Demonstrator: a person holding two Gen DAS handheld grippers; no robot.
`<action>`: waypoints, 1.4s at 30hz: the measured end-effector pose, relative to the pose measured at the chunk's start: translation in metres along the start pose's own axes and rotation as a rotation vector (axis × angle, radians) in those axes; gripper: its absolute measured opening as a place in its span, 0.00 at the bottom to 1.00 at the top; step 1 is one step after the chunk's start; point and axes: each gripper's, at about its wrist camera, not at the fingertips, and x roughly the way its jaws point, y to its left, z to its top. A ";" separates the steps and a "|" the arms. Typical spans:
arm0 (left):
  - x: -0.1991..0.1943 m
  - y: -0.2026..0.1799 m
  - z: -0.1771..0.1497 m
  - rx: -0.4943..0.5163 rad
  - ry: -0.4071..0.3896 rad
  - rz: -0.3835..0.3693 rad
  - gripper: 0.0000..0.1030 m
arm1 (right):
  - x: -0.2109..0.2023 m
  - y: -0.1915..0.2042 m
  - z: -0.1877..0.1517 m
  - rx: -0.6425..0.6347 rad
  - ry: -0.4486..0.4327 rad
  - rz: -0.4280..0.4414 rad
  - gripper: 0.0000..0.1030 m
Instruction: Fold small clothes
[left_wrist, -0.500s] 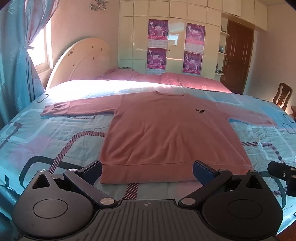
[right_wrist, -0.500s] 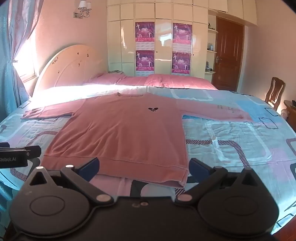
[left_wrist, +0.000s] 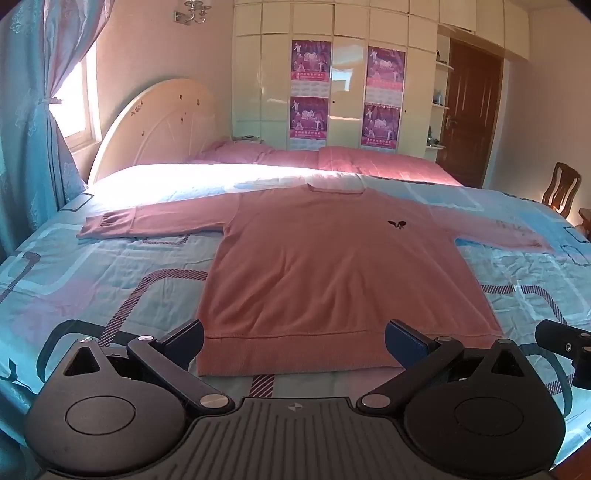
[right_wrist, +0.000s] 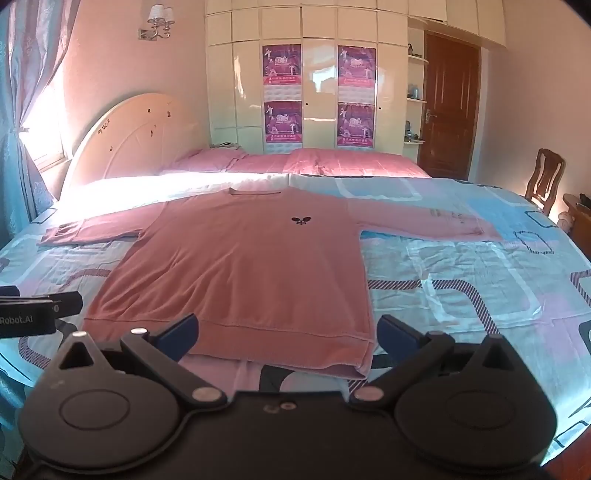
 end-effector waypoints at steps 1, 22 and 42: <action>0.000 0.000 0.000 -0.001 -0.001 0.000 1.00 | -0.003 0.002 -0.001 0.001 0.000 -0.001 1.00; -0.002 0.003 -0.004 -0.011 -0.001 -0.001 1.00 | -0.005 0.003 -0.004 0.013 -0.007 -0.014 1.00; -0.007 0.004 -0.001 -0.021 -0.015 -0.013 1.00 | -0.008 0.005 0.000 0.021 -0.016 -0.030 1.00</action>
